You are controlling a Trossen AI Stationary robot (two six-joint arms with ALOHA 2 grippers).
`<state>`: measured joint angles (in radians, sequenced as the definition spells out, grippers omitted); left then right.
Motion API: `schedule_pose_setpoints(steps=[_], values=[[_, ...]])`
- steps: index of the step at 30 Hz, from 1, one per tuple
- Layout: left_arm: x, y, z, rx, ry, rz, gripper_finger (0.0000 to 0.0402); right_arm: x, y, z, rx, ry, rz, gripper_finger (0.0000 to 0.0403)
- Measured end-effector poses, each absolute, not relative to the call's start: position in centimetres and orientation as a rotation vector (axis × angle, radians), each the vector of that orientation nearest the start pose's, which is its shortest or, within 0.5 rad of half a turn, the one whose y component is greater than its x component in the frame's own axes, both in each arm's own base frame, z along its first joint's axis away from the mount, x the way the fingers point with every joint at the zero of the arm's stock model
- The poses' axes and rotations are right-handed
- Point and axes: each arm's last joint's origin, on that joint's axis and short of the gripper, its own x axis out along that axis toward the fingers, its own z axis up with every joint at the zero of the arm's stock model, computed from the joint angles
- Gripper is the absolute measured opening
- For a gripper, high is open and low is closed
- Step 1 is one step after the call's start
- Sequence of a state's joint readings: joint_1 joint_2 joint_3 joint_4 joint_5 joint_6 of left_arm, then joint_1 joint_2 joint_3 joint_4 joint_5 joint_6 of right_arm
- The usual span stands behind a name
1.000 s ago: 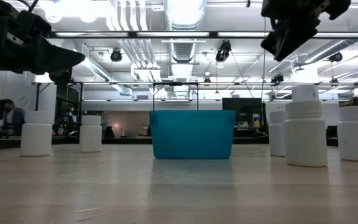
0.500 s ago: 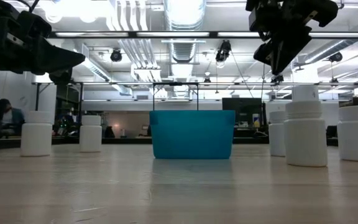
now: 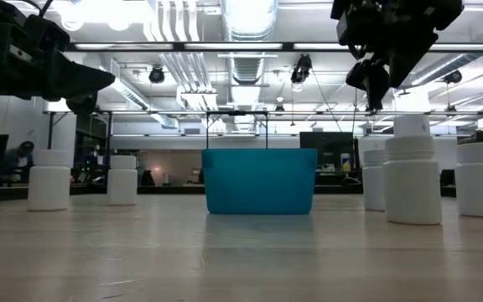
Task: Pick and place pill bottles into a basket
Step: Put the medicine bottle into the blue bin
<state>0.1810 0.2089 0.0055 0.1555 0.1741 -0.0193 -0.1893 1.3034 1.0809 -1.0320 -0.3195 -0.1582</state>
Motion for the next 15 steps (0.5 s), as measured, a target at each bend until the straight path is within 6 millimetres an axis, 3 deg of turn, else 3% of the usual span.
schedule_pose_setpoints(steps=[7, 15], values=[[11.0, 1.5, 16.2, -0.03, 0.059, 0.008, 0.0008, 23.3, -2.2, 27.0, 0.125, 1.205, 0.27, 0.0294], [11.1, 1.5, 16.0, -0.033, 0.076, 0.008, 0.0008, 23.7, 0.1, 26.9, -0.039, 1.211, 0.273, 0.0308]])
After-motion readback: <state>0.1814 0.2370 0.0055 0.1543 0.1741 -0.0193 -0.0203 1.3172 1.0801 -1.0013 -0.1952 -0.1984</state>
